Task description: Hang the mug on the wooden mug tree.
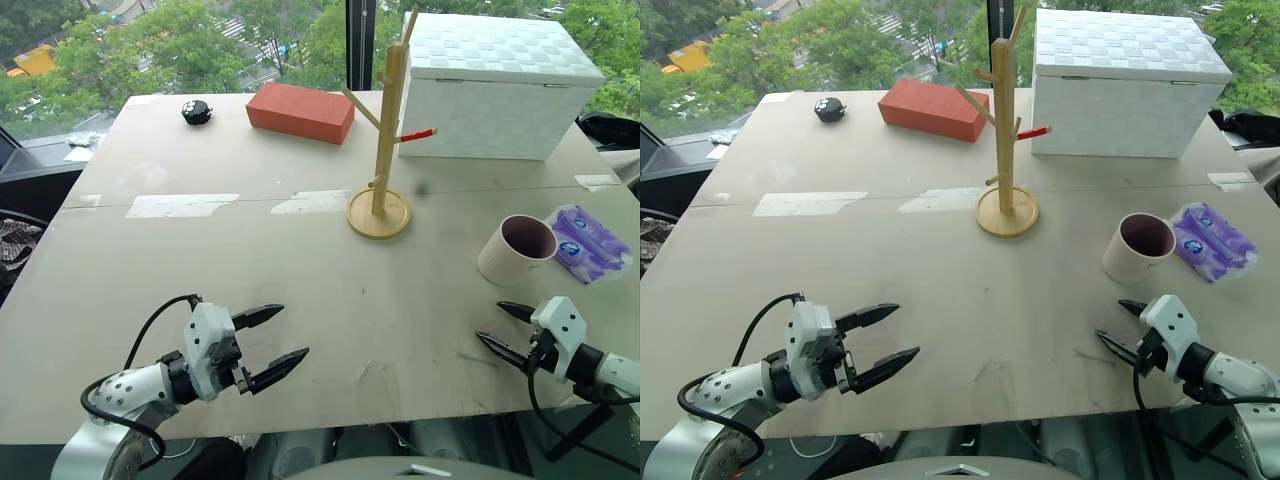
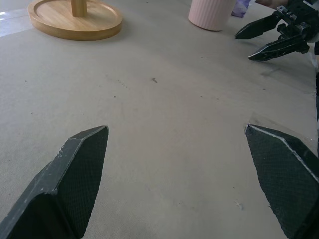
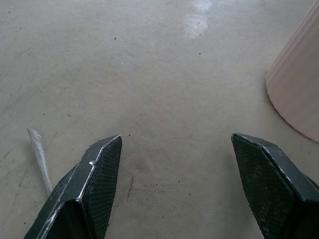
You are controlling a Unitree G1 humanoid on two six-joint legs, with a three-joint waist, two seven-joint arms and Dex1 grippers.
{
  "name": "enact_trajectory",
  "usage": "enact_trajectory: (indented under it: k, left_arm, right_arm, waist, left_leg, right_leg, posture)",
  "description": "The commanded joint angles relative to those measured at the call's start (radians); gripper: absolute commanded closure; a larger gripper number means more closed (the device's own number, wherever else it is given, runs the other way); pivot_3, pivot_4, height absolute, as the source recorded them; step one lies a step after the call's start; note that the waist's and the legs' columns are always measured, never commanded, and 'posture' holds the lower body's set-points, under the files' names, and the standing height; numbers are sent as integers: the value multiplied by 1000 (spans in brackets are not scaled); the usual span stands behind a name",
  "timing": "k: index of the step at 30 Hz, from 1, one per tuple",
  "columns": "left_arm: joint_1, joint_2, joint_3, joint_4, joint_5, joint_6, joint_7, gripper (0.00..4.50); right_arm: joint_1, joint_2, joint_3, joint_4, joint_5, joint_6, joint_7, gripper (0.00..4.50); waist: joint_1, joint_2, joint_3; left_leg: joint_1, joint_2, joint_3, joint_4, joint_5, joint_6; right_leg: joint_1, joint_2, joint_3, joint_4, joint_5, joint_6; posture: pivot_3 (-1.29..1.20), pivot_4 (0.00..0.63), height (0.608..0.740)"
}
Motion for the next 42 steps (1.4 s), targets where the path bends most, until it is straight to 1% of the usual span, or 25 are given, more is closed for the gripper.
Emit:
enact_trajectory:
  k: [1, 3, 5, 7, 10, 12, 14, 16, 19, 21, 23, 26, 29, 33, 37, 42]
  left_arm:
    - [-28, -2, 7, -34, -36, -4, -9, 0]
    - [-73, -11, -1, -39, -78, 0, -27, 0]
    - [-113, -13, 2, -43, -126, 16, -40, 0]
    - [-150, -13, 8, -52, -176, 40, -43, 0]
    - [-204, -7, 5, -70, -233, 74, -48, 0]
    - [-253, -9, 1, -95, -288, 105, -32, 0]
    - [-291, -4, -4, -118, -328, 137, -24, 0]
    - [-318, 1, -9, -133, -346, 160, -16, 0]
    - [-339, 4, -14, -139, -353, 179, -10, 0]
    - [-344, 4, -15, -139, -351, 184, -10, 0]
    - [-345, 1, -18, -142, -347, 186, -6, 0]
    - [-340, -2, -19, -153, -347, 189, 4, 0]
    - [-334, 1, -15, -161, -351, 194, 10, 0]
    - [-332, 9, -9, -159, -352, 197, 8, 0]
    - [-321, 19, 8, -169, -362, 202, 14, 0]
    - [-272, 24, 26, -220, -375, 208, 39, 0]
  right_arm:
    - [-20, 21, -21, -47, 26, -17, -10, 975]
    - [-39, 48, -15, -88, 52, -21, -21, 975]
    - [-82, 79, -44, -148, 123, 16, -54, 975]
    - [-153, 99, -85, -196, 212, 82, -109, 975]
    - [-270, 87, -142, -216, 288, 159, -175, 975]
    - [-363, 58, -199, -198, 335, 215, -222, 975]
    - [-443, 5, -256, -152, 353, 267, -250, 975]
    - [-491, -77, -288, -67, 307, 289, -240, 975]
    - [-527, -188, -311, 115, 211, 263, -212, 975]
    - [-527, -261, -299, 268, 108, 199, -202, 975]
    - [-496, -326, -269, 413, 26, 89, -124, 975]
    - [-494, -359, -228, 561, -3, -16, 9, 975]
    - [-547, -348, -172, 647, -6, -80, 122, 975]
    - [-643, -305, -101, 746, -19, -142, 199, 975]
    - [-758, -256, -44, 867, -52, -197, 235, 975]
    - [-908, -217, 27, 1067, -118, -291, 281, 975]
  waist:
    - [0, 0, 0]
    - [0, 0, 0]
    - [0, 1, 0]
    - [-3, 1, 1]
    - [-1, 1, 1]
    - [0, 1, 1]
    - [4, 1, 1]
    - [5, 1, 1]
    - [3, 1, 1]
    - [2, 1, 1]
    - [2, 1, 1]
    - [-4, 1, 1]
    - [-21, 1, 1]
    - [-31, 1, 1]
    - [-26, 1, 2]
    - [-25, 1, 2]
  left_leg:
    - [0, 0, 0, 0, 0, 0]
    - [0, 0, 0, 0, 0, 0]
    - [0, 0, 0, 0, 0, 0]
    - [0, 0, 0, 0, 0, 0]
    - [0, 0, 1, 0, 0, 0]
    - [0, 0, 1, 0, 0, 0]
    - [-1, 0, 0, 0, 0, 0]
    - [-1, -1, 0, 0, 0, 0]
    - [-1, -1, 1, 0, 0, 1]
    - [-1, -1, 2, 0, 0, 1]
    - [-1, -1, 4, 0, 0, 2]
    - [0, -1, 6, 0, -1, 3]
    - [3, 2, 12, 0, -1, 4]
    - [5, 4, 15, 2, -2, 4]
    - [5, 5, 16, 4, -2, 4]
    - [3, 5, 16, 4, -2, 4]
  right_leg:
    - [0, 0, 0, 0, 0, 0]
    - [0, 0, 0, 0, 0, 0]
    - [0, 0, 0, 0, 0, 0]
    - [0, 0, 0, 0, 0, 0]
    - [0, 0, 0, 0, 0, 0]
    - [0, 0, -1, 0, 1, 0]
    - [-1, 0, -2, 0, 3, -4]
    - [0, 0, -2, 0, 3, -4]
    - [1, 0, -2, -2, 3, -4]
    - [1, 0, -1, -2, 3, -4]
    - [1, 0, 0, -2, 3, -4]
    - [1, 1, 1, -2, 3, -4]
    - [1, 2, 4, -1, 3, -4]
    - [1, 4, 6, 0, 4, -2]
    - [1, 6, 6, 0, 5, -3]
    - [1, 6, 8, -1, 5, -3]
  posture:
    - [0, 150, 740]
    - [0, 150, 740]
    - [0, 150, 740]
    - [0, 150, 740]
    - [0, 150, 740]
    - [0, 150, 740]
    - [0, 150, 740]
    - [0, 150, 740]
    - [0, 150, 740]
    - [0, 150, 740]
    - [0, 150, 740]
    - [0, 150, 740]
    - [0, 150, 740]
    - [0, 150, 740]
    - [0, 150, 740]
    - [0, 150, 740]
